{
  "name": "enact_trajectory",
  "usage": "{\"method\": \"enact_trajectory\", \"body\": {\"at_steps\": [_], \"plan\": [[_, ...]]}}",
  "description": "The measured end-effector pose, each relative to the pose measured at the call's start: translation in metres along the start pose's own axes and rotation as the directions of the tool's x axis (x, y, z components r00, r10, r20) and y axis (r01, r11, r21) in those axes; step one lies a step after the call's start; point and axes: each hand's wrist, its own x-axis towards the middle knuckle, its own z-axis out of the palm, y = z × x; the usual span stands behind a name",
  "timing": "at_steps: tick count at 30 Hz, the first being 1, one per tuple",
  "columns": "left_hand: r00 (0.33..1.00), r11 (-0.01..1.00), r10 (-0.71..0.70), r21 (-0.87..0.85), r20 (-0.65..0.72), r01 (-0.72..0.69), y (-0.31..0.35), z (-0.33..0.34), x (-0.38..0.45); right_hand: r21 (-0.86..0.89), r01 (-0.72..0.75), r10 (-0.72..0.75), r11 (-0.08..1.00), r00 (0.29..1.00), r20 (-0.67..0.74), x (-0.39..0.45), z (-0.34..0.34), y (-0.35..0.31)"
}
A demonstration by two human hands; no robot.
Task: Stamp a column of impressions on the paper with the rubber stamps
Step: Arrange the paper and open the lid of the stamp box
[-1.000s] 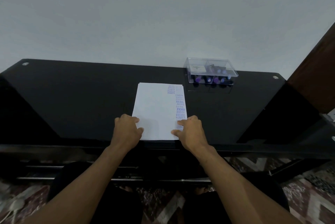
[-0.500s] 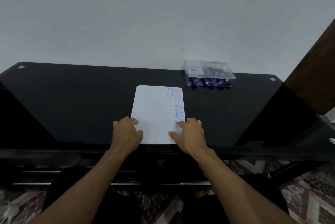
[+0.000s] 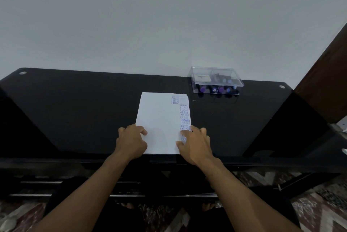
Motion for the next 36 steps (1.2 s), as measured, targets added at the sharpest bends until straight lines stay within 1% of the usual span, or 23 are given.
{"method": "enact_trajectory", "body": {"at_steps": [2, 5, 9, 14, 19, 24, 31, 36], "plan": [[1.0, 0.998, 0.008, 0.058, 0.006, -0.008, 0.003, -0.003, -0.002, -0.047, 0.002, -0.002, 0.999, 1.0, -0.016, -0.001, 0.0, 0.0], [0.999, 0.992, 0.026, 0.126, -0.02, -0.023, 0.008, -0.005, -0.003, -0.035, -0.004, 0.004, 0.999, 1.0, -0.004, 0.002, -0.004, 0.003], [0.995, 0.989, 0.086, 0.127, -0.059, -0.078, 0.02, -0.007, 0.008, -0.036, -0.035, 0.035, 0.999, 0.999, -0.001, 0.017, -0.015, 0.012], [0.982, 0.979, 0.172, 0.124, -0.084, -0.161, 0.056, -0.005, 0.031, -0.03, -0.086, 0.085, 0.996, 0.996, -0.022, 0.043, -0.038, 0.033], [0.968, 0.971, 0.236, 0.068, -0.086, -0.231, 0.099, 0.004, 0.063, -0.025, -0.133, 0.13, 0.991, 0.986, -0.1, 0.077, -0.061, 0.064], [0.958, 0.961, 0.277, 0.017, -0.069, -0.276, 0.138, 0.023, 0.109, -0.001, -0.193, 0.191, 0.981, 0.972, -0.14, 0.119, -0.089, 0.106], [0.933, 0.924, 0.347, -0.138, -0.093, -0.358, 0.186, 0.051, 0.179, 0.057, -0.235, 0.241, 0.97, 0.955, -0.175, 0.185, -0.113, 0.161], [0.943, 0.914, 0.319, -0.235, -0.091, -0.332, 0.208, 0.07, 0.227, 0.15, -0.245, 0.27, 0.958, 0.947, -0.175, 0.225, -0.115, 0.19]]}}
